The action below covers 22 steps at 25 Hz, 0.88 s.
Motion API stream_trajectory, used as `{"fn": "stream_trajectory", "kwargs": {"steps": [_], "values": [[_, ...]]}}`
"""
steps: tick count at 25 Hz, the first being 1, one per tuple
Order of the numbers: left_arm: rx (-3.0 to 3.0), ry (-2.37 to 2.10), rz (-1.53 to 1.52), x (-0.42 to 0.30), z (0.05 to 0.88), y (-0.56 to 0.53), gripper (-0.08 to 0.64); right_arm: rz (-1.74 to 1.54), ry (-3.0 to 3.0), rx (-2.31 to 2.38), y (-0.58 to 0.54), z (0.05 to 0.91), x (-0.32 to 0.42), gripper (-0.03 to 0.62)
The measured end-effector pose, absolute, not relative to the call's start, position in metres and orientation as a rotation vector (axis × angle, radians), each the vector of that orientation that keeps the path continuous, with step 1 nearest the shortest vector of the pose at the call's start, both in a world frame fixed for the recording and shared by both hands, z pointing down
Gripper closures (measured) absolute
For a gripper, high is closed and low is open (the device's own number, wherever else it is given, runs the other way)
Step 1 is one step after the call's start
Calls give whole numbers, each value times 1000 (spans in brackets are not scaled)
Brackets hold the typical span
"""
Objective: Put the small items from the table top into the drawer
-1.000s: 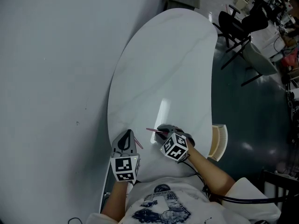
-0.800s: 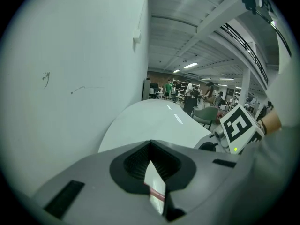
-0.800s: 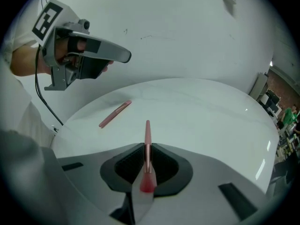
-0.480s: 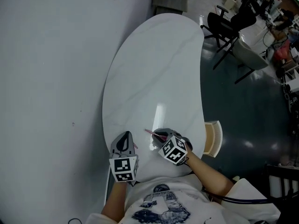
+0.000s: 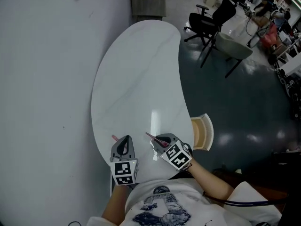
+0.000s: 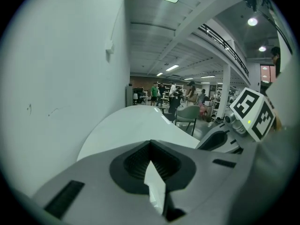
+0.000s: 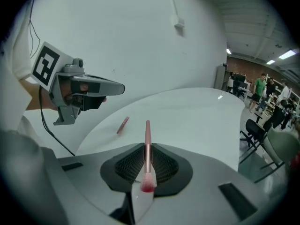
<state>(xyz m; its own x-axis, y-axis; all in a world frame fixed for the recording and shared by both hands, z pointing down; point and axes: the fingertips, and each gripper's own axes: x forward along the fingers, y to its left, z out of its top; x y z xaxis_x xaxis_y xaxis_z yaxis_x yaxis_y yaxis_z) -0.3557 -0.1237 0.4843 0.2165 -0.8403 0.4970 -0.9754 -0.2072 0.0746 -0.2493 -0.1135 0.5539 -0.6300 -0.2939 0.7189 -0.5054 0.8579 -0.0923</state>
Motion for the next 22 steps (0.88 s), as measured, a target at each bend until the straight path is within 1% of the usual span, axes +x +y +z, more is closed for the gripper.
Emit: {"fn": "stream_trajectory", "kwargs": {"steps": [5,14,22], "values": [[2177,-1660,519,-303,487,-121,535,432,-2303,676,-103,551,-191,531],[2307,-1565,543,-162,469,-97,535,521,-2303,864,-69,534,-48,531],[2355,-1532,554,-64,465,-67,535,537,-2319,976,-43,525,52,531]]}}
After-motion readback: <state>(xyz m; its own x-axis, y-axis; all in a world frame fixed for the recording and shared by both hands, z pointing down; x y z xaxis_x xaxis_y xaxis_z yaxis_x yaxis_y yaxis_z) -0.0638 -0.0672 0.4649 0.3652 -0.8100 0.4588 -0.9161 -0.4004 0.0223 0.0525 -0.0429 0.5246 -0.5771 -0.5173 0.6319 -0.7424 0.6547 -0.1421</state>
